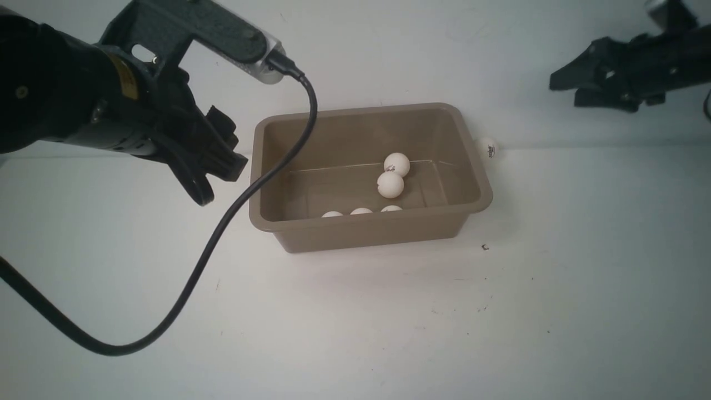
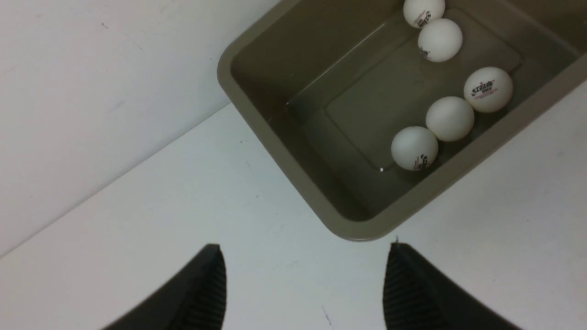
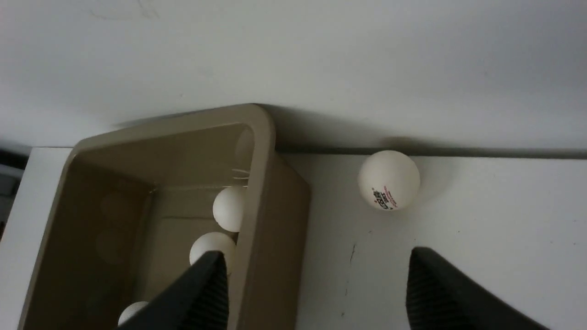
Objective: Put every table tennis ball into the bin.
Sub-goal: Use the right arm to clamp the table tennis ball closest to it
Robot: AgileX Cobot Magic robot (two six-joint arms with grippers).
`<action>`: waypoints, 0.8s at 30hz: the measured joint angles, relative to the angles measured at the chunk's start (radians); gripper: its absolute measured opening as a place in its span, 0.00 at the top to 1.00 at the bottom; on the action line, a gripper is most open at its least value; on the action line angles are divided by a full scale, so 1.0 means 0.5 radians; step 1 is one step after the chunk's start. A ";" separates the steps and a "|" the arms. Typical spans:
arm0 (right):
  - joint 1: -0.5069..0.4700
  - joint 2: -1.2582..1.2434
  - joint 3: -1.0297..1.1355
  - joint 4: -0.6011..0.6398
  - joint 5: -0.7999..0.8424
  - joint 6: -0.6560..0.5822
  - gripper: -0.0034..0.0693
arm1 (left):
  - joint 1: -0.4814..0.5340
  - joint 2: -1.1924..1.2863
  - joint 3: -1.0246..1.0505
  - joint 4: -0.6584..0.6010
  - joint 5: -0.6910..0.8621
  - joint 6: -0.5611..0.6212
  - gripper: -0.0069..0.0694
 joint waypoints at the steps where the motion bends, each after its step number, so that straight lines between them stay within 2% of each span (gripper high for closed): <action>1: 0.002 0.000 0.059 0.056 -0.039 -0.046 0.30 | 0.000 0.000 0.000 0.000 0.002 0.000 0.37; 3: 0.004 0.000 0.192 0.216 -0.110 -0.178 0.30 | 0.000 0.000 0.000 0.000 0.002 0.000 0.37; 4: 0.004 0.000 0.192 0.216 -0.116 -0.194 0.30 | 0.000 0.000 0.000 0.000 0.002 0.000 0.37; 8: 0.004 0.000 0.466 0.753 -0.235 -0.636 0.30 | 0.000 0.000 0.000 0.000 0.002 0.000 0.37; 9: 0.006 0.000 0.477 0.776 -0.241 -0.636 0.30 | 0.000 0.000 0.000 0.000 0.002 0.000 0.37; 10: 0.015 0.000 0.559 0.936 -0.306 -0.808 0.30 | 0.000 0.000 0.000 0.000 0.002 0.000 0.37; 11: 0.018 0.000 0.578 0.969 -0.325 -0.827 0.30 | 0.000 0.000 0.000 0.000 0.002 0.000 0.37; 12: 0.039 0.000 0.656 1.088 -0.417 -1.001 0.30 | 0.000 0.000 0.000 0.000 0.002 0.000 0.37; 14: 0.056 0.000 0.692 1.136 -0.463 -1.085 0.30 | 0.000 0.000 0.000 0.000 0.002 0.000 0.37; 16: 0.117 0.000 0.746 1.204 -0.555 -1.273 0.30 | 0.000 0.000 0.000 0.000 0.002 0.000 0.37; 21: 0.237 0.000 0.753 1.254 -0.655 -1.439 0.30 | 0.000 0.000 0.000 0.000 0.002 0.000 0.37; 24: 0.325 0.000 0.753 1.290 -0.779 -1.495 0.26 | 0.000 0.000 0.000 0.000 0.002 0.000 0.37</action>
